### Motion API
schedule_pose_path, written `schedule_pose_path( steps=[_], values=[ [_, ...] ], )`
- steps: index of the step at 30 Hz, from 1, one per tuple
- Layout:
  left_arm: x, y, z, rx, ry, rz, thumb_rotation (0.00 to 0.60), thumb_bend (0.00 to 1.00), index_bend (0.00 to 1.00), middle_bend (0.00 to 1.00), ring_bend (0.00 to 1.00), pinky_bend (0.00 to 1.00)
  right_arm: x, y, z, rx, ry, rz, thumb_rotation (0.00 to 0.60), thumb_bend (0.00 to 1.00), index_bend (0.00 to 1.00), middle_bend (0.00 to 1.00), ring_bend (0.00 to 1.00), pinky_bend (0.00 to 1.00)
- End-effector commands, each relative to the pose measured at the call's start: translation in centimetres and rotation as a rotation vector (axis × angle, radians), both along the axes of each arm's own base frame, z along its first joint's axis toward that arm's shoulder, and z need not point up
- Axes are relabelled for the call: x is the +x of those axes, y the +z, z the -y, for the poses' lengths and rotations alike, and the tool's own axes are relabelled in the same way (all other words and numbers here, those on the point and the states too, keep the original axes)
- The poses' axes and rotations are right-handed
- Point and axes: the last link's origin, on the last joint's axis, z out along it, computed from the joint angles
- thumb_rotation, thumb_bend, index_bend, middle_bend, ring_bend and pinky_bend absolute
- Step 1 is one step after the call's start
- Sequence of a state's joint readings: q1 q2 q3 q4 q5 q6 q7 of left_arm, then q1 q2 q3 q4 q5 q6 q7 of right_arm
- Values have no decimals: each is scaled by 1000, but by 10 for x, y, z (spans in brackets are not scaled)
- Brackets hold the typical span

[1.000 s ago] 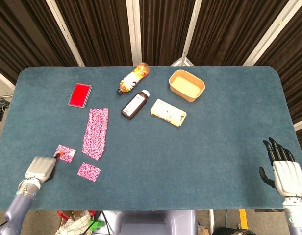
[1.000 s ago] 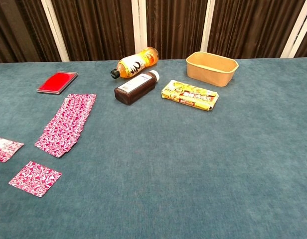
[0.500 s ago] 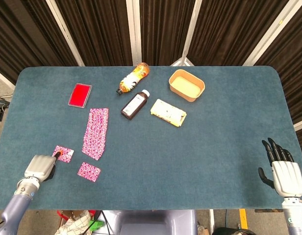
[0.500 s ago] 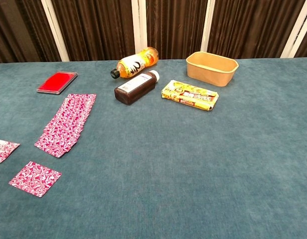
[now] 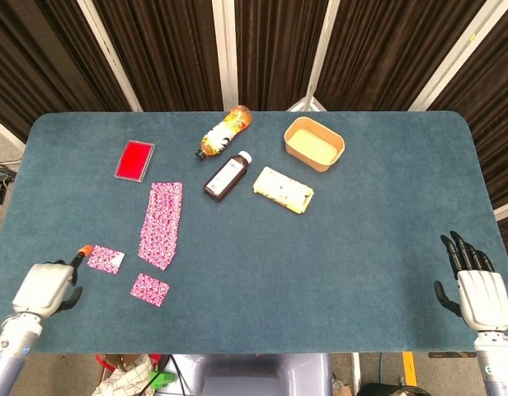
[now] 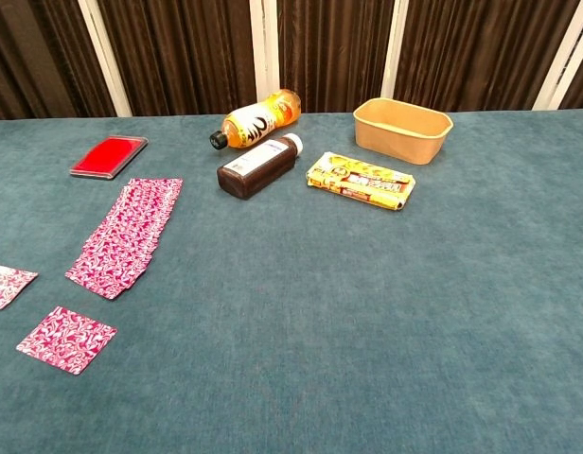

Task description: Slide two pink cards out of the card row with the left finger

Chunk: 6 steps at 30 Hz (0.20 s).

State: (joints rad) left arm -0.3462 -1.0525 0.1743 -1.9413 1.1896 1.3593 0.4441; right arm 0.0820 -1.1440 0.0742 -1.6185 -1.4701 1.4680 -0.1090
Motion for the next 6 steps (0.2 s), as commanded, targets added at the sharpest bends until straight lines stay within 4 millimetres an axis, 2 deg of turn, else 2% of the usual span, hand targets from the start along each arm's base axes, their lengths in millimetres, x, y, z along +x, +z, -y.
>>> schedule_pose_path(
  steps=[1,6],
  values=[
    [-14,23,27,193,-71,59,600,381,134,52,1,88,2,-1,0,-2,8,5,600,416,32,56,118,179],
    [-23,39,32,362,-203,64,600,346,134,30,0,69,2,-1,-1,-7,23,2,600,412,32,56,116,178]
  ],
)
